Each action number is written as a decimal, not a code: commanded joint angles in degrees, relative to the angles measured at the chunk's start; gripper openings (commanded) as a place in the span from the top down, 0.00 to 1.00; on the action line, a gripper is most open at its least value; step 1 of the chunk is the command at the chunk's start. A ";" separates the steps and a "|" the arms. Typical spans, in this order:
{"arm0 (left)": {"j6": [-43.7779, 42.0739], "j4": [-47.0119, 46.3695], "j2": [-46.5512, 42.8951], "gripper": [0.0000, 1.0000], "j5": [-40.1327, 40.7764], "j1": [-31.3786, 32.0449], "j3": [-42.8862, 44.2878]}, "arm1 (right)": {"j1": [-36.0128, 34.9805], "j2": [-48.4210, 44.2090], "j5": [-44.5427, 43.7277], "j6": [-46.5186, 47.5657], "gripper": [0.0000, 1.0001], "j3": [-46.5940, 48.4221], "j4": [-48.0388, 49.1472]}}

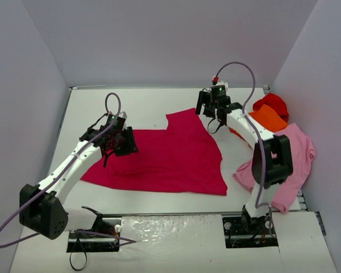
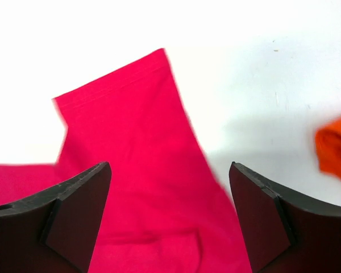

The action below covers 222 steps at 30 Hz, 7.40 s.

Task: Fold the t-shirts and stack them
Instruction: Grap the side of the flattened tshirt furthest away from the robot with both arms

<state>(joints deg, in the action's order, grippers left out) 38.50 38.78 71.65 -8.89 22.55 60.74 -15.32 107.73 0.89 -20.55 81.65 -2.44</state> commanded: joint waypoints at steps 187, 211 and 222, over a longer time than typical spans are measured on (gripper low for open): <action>-12.15 17.18 38.19 0.32 15.86 -15.17 39.01 | -7.22 12.61 2.62 -5.07 0.00 15.06 -4.33; -11.15 13.63 46.36 0.39 16.24 -17.15 41.91 | -4.19 24.98 5.73 -3.27 0.00 28.55 -4.53; -9.00 10.55 46.40 0.34 11.58 -18.48 36.97 | -4.70 29.15 7.63 -4.30 0.00 30.90 -5.12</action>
<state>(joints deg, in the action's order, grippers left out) 27.78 50.73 120.66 4.49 4.90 97.82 -19.68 136.25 7.70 -24.38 110.85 -8.32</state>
